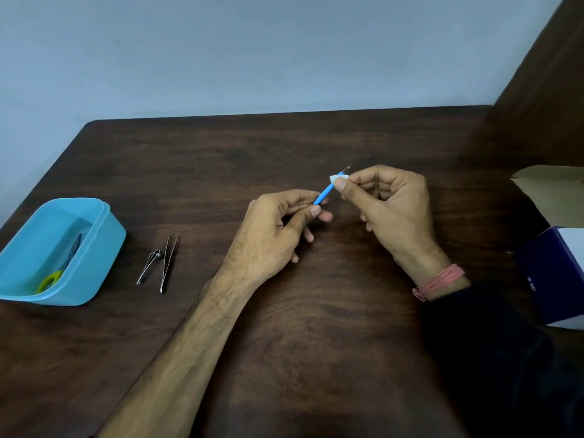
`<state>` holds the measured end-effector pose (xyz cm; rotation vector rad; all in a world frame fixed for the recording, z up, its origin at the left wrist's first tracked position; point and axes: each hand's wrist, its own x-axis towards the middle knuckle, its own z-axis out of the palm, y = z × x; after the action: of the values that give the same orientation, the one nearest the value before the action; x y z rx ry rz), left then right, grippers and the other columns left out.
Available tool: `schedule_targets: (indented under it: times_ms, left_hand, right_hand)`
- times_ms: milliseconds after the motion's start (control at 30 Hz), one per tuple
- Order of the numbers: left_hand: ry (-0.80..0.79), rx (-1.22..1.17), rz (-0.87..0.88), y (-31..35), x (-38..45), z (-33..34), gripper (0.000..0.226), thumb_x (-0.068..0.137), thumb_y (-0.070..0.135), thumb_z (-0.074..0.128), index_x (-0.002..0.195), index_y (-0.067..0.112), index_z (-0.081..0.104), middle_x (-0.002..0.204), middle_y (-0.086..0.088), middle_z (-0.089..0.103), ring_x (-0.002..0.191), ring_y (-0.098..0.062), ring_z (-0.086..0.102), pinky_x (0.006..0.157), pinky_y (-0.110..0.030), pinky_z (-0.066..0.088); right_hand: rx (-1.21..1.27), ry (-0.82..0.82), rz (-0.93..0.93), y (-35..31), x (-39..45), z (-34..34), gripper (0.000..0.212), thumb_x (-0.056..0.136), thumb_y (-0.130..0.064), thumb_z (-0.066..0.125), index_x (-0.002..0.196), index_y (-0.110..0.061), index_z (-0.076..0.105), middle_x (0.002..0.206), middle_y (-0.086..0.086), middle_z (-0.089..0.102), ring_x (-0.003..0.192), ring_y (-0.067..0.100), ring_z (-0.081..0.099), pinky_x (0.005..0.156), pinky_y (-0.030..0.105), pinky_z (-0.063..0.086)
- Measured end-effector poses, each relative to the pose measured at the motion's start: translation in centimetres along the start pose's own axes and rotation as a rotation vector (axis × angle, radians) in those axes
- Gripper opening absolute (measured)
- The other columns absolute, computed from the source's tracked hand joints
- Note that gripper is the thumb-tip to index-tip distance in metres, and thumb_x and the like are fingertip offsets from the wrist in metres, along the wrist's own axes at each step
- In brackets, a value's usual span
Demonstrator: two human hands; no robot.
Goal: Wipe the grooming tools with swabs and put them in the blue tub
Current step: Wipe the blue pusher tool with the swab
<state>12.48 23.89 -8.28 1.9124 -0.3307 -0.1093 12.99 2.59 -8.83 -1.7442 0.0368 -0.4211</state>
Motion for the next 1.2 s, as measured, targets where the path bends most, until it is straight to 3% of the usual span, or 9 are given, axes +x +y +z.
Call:
schedule_targets:
  times_ms: [433, 1000, 1133, 1200]
  left_hand:
    - [-0.005, 0.018, 0.011, -0.02, -0.05, -0.11, 0.028, 0.113, 0.019, 0.064, 0.135, 0.029, 0.077, 0.105, 0.015, 0.084, 0.070, -0.005, 0.068, 0.046, -0.025, 0.054]
    - [-0.013, 0.012, -0.019, -0.03, 0.04, -0.05, 0.024, 0.113, 0.019, 0.065, 0.132, 0.027, 0.076, 0.105, 0.016, 0.085, 0.071, -0.005, 0.069, 0.046, -0.026, 0.053]
    - [-0.013, 0.013, -0.014, -0.02, -0.04, 0.03, 0.024, 0.113, 0.020, 0.065, 0.132, 0.027, 0.076, 0.105, 0.017, 0.085, 0.071, -0.005, 0.069, 0.047, -0.025, 0.054]
    - [-0.010, 0.016, -0.011, -0.09, 0.02, -0.05, 0.023, 0.113, 0.020, 0.065, 0.131, 0.027, 0.077, 0.104, 0.017, 0.085, 0.070, -0.005, 0.068, 0.047, -0.026, 0.053]
  right_hand:
    - [-0.014, -0.049, -0.024, -0.07, -0.22, 0.04, 0.016, 0.092, -0.031, 0.092, 0.089, -0.018, 0.084, 0.078, -0.002, 0.080, 0.054, 0.005, 0.056, 0.050, 0.021, 0.043]
    - [0.012, 0.010, -0.012, 0.13, -0.11, 0.05, 0.020, 0.091, -0.032, 0.093, 0.089, -0.015, 0.084, 0.080, 0.002, 0.081, 0.052, 0.002, 0.058, 0.051, 0.017, 0.043]
    - [-0.016, 0.000, -0.026, 0.08, -0.15, 0.12, 0.020, 0.091, -0.033, 0.093, 0.090, -0.015, 0.084, 0.081, 0.001, 0.082, 0.055, 0.004, 0.060, 0.052, 0.021, 0.045]
    - [-0.002, 0.019, -0.017, 0.12, -0.03, 0.18, 0.020, 0.091, -0.032, 0.093, 0.090, -0.014, 0.084, 0.083, 0.001, 0.082, 0.061, 0.013, 0.069, 0.056, 0.031, 0.052]
